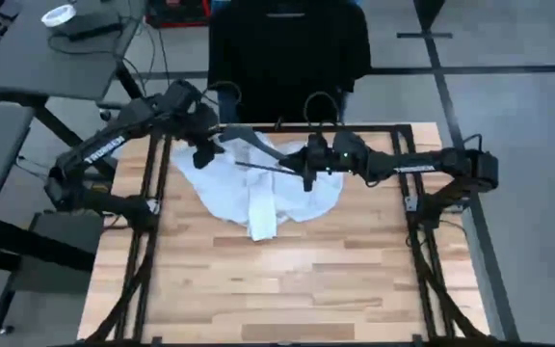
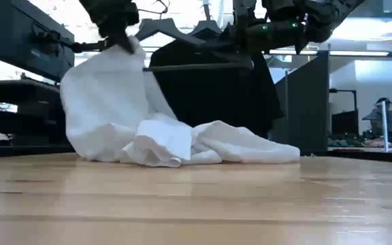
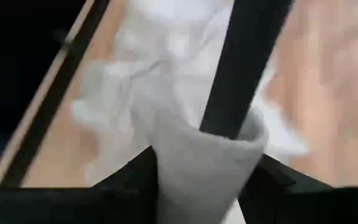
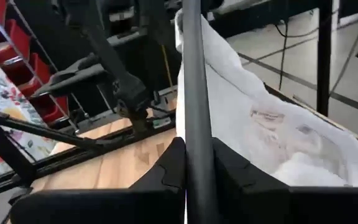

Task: Hang clothes
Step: Hang the white polo on the rack

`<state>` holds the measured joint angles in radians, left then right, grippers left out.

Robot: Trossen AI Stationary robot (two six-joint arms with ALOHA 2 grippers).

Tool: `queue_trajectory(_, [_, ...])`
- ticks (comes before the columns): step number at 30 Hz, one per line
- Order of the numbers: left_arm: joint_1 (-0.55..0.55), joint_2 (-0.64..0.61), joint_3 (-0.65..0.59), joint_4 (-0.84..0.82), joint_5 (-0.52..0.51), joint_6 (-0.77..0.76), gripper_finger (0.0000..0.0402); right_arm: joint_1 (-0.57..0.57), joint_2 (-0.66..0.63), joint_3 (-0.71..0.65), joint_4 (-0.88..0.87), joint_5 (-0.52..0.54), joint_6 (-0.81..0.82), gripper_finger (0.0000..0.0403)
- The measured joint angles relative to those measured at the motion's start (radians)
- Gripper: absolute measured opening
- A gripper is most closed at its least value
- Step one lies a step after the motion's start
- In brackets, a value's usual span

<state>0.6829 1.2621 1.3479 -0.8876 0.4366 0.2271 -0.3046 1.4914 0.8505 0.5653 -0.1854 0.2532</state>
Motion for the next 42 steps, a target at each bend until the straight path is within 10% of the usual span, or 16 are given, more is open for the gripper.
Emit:
queue_trajectory(12, [-0.078,0.001,-0.001,0.274,0.032,-0.184,0.0142,-0.001,0.0,0.001,0.008,-0.002,-0.027,0.0029])
queue_trajectory(18, [-0.105,0.001,-0.001,0.31,0.055,-0.187,0.0035,-0.001,0.0,0.001,-0.001,-0.006,-0.028,0.0053])
queue_trajectory(22, [-0.114,0.002,0.02,0.291,0.036,-0.18,0.0031,-0.014,0.0,0.008,-0.019,0.006,-0.018,0.0092])
queue_trajectory(32, [-0.086,-0.001,0.182,0.031,0.03,-0.06,0.003,-0.127,-0.175,0.195,-0.587,0.005,-0.115,0.0177])
queue_trajectory(42, [-0.086,-0.002,0.325,-0.012,0.044,-0.053,0.003,-0.331,-0.257,0.185,-0.772,-0.031,-0.21,0.0227])
